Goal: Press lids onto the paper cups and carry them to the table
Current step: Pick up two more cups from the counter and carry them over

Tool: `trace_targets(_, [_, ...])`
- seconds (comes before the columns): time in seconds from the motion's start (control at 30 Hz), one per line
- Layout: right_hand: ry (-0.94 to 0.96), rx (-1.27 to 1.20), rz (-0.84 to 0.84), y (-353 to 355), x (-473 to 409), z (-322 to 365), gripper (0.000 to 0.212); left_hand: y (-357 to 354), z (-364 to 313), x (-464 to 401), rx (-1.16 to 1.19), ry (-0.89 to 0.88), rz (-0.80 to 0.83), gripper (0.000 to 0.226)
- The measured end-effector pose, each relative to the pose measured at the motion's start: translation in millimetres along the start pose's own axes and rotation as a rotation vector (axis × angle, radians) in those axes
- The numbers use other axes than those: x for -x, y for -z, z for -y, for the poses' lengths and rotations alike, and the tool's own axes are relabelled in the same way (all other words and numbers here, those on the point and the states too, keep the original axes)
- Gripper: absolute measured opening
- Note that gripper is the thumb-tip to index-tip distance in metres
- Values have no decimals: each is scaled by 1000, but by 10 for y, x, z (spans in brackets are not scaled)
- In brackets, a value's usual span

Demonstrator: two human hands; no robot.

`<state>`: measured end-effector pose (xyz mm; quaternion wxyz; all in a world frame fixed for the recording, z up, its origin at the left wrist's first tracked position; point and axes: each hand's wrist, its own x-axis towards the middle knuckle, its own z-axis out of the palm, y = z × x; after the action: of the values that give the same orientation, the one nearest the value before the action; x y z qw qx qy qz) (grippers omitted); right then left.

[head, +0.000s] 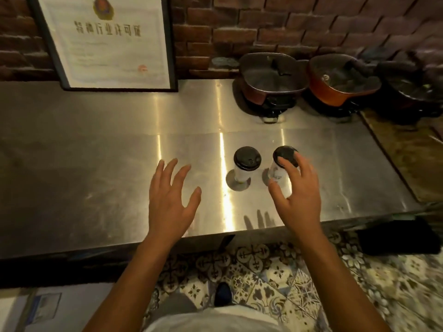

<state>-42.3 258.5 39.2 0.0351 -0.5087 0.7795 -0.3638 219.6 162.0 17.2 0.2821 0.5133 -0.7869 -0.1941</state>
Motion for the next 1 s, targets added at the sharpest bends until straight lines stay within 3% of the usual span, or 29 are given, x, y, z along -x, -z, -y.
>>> trace_targets(0.3, [-175,150,62,-251,-695,-841,63,-953,-169,-908,-12,-64,213,60])
trace_targets(0.67, [-459,72,165,-690,-1200,-1224,111,-1682,-286,-1575,140,-104,563,86])
trace_targets(0.8, [-465,-19,144,-789,-1170,-1240,106,-1774,-279,-1553,174,-115,664,87])
trace_targets(1.0, [-444,-85,180,-791,-1198,-1379,89,-1834,-278,-1499,349,51,659,85])
